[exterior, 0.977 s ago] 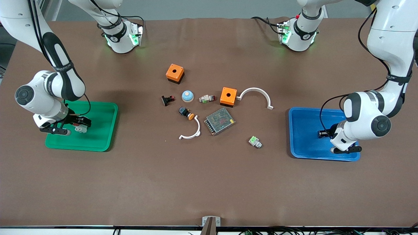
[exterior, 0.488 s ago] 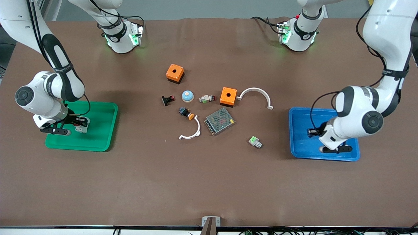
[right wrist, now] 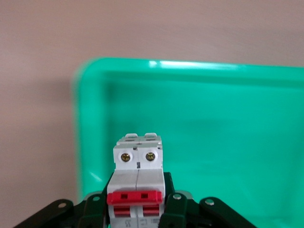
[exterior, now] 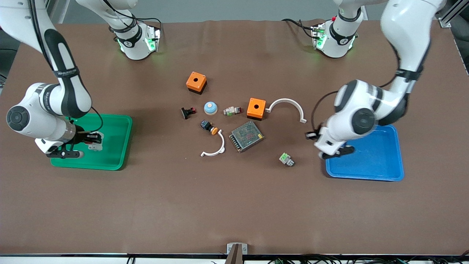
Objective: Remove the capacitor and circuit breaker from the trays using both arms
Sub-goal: 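Lift the capacitor and breaker out of the trays toward the table middle, then lower the breaker and capacitor onto the table and open both grippers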
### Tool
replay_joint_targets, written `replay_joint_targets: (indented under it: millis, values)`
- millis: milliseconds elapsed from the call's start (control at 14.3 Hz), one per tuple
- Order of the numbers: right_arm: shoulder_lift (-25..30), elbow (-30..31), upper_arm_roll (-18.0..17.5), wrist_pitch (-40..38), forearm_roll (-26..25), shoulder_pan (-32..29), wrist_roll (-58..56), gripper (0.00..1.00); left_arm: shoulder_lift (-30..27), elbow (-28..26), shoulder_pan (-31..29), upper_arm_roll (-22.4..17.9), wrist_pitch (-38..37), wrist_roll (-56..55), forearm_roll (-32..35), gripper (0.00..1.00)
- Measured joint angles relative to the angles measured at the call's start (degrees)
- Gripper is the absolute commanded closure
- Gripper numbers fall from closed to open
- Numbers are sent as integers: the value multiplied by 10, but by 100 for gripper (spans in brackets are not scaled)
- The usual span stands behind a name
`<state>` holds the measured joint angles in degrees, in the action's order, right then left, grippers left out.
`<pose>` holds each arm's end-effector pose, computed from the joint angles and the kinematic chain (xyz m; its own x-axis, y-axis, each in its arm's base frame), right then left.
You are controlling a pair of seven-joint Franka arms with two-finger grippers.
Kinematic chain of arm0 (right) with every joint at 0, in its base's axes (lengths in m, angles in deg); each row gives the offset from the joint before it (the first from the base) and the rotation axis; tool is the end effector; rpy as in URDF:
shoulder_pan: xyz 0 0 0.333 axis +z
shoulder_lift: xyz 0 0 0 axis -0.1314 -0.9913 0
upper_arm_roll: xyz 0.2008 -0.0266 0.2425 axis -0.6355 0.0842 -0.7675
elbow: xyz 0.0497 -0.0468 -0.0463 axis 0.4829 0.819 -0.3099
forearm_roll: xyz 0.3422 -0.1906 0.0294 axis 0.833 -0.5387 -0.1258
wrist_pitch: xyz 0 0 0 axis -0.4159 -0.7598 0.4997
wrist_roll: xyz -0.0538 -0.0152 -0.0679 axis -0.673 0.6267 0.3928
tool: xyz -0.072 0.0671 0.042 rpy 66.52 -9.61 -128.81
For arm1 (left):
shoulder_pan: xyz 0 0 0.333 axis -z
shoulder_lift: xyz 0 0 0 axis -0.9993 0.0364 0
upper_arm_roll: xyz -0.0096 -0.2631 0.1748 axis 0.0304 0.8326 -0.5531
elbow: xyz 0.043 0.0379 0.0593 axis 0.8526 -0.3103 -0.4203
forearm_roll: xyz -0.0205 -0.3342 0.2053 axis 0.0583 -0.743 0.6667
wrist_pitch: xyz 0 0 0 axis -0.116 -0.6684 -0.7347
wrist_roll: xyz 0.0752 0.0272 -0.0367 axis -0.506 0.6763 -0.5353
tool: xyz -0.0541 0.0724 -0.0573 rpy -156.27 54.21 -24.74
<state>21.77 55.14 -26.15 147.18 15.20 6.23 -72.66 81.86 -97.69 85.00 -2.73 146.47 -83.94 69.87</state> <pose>0.5824 -0.0393 0.2808 0.9945 -0.0152 -0.1036 -0.0188 -0.9993 -0.0336 0.5630 -0.2372 0.2851 0.9458 0.2307 -0.2286 0.2349 -0.9720 -0.0090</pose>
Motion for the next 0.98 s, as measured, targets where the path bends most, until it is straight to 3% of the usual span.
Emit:
replay_joint_targets:
  millis: [419, 698, 767, 837, 907, 977]
  values:
    - [-18, -2, -13, 57, 19, 226, 303, 100, 45, -8, 64, -1, 51, -118, 34, 100]
    - [-80, -41, -11, 83, 19, 299, 356, 100, 96, -9, 62, -3, 99, -149, 61, 96]
    - [-94, -54, -11, 84, 19, 306, 357, 100, 104, -9, 62, -3, 106, -153, 62, 83]
    - [-107, -65, -11, 84, 20, 313, 358, 100, 104, -7, 60, -2, 105, -155, 62, 61]
    - [-117, -74, -11, 87, 21, 319, 362, 100, 104, -7, 60, -2, 106, -156, 62, 18]
    - [-126, -80, -11, 93, 21, 324, 367, 100, 105, -7, 60, -3, 106, -157, 62, 0]
